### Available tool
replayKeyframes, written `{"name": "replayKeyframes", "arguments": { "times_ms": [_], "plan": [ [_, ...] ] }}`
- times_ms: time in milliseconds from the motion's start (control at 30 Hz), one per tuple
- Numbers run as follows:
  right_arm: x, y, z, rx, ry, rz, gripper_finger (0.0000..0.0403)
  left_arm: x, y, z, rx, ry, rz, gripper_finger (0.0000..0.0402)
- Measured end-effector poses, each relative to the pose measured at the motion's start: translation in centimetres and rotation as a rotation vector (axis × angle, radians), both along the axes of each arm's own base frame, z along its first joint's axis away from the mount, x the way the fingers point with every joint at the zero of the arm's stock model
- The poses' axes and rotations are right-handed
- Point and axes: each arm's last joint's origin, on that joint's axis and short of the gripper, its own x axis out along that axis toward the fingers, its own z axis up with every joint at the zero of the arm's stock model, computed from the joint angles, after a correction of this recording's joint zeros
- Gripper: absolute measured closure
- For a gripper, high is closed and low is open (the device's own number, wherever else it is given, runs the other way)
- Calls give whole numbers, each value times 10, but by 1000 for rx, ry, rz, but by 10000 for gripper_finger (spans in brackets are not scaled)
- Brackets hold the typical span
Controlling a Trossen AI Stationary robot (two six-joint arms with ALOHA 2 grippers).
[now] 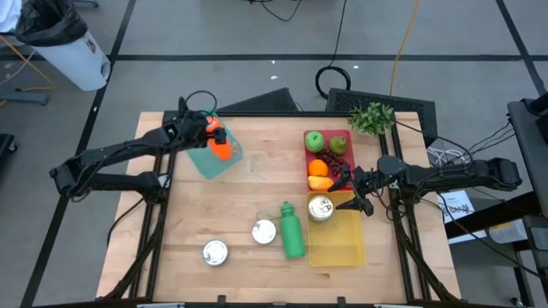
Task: Pick & Place Food Item
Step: Put the orange tumbler into the blue bin, then put the green tumbler into the blue bin
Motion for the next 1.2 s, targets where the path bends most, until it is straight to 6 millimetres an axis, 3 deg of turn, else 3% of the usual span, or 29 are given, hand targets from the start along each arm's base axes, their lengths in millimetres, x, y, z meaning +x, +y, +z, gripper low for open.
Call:
{"name": "replayKeyframes", "arguments": {
  "times_ms": [167, 433, 600, 800, 1000, 1200],
  "plan": [
    [0, 0, -1, 0, 7, 0, 94, -7, 5, -2, -48, 6, 23, 3],
    [0, 0, -1, 0, 12, 0, 94, -27, 3, -15, -151, 181, 161, 2],
    [0, 0, -1, -4, 9, 0, 94, -28, 2, -16, -154, 207, 162, 2],
    [1, -2, -1, -11, 10, -59, 94, -20, 3, -11, -99, 153, 90, 9],
    [1, -2, -1, 1, 12, -71, 94, -10, 1, -5, -164, -15, -47, 11],
    [2, 2, 3, 9, -20, -100, 94, 16, -16, 7, 14, -85, -226, 11]
  ]
}}
